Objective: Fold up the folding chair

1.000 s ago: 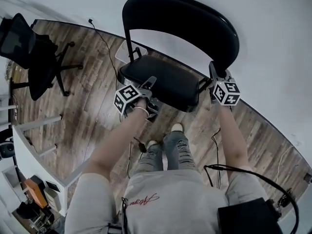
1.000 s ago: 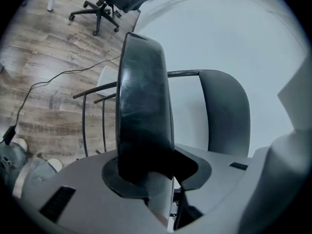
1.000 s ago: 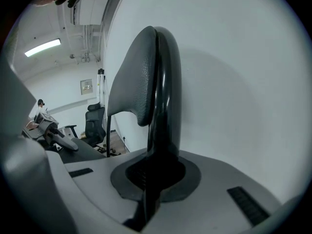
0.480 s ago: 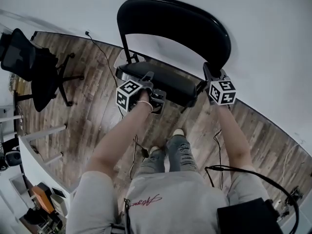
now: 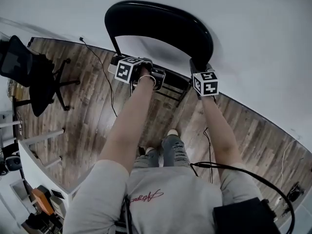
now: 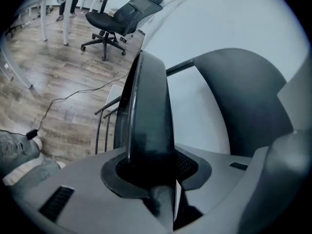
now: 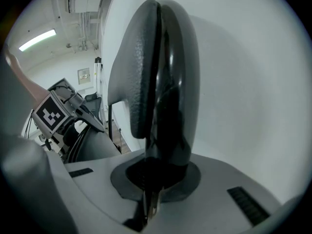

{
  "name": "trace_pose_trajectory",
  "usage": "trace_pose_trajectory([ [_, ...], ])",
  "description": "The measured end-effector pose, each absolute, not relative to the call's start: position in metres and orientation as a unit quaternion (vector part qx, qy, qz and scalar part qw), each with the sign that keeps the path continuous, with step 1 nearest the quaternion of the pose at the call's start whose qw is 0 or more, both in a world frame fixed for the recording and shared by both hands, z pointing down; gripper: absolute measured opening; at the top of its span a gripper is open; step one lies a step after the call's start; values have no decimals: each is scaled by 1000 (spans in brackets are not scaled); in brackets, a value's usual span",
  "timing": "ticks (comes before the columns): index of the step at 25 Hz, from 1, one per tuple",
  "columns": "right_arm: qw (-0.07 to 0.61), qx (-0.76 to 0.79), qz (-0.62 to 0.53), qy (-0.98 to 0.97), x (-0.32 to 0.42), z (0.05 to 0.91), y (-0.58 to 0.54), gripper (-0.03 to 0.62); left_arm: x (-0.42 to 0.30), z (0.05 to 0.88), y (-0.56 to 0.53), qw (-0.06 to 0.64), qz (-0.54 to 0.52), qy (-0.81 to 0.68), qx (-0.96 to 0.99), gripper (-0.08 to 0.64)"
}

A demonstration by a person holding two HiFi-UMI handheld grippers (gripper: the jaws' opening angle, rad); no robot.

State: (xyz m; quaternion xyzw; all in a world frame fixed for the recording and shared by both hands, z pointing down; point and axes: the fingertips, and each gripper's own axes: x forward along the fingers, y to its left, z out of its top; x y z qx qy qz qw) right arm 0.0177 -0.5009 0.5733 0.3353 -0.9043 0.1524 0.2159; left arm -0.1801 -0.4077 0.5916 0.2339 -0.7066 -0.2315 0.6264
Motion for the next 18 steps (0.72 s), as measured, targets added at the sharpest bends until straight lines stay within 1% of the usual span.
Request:
trace_pose_trajectory([
  [3, 219, 343, 159, -899, 17, 574, -503, 15, -180, 595, -413, 631, -174, -722, 225, 149],
  [7, 220, 349, 158, -897, 21, 572, -508, 15, -173, 593, -428, 637, -179, -717, 220, 149],
  [11, 219, 350, 152, -898, 20, 570, -512, 15, -176, 592, -443, 630, -185, -719, 227, 150],
  [18, 220, 347, 146, -900, 20, 569, -515, 15, -174, 595, -461, 622, -169, -725, 241, 169],
])
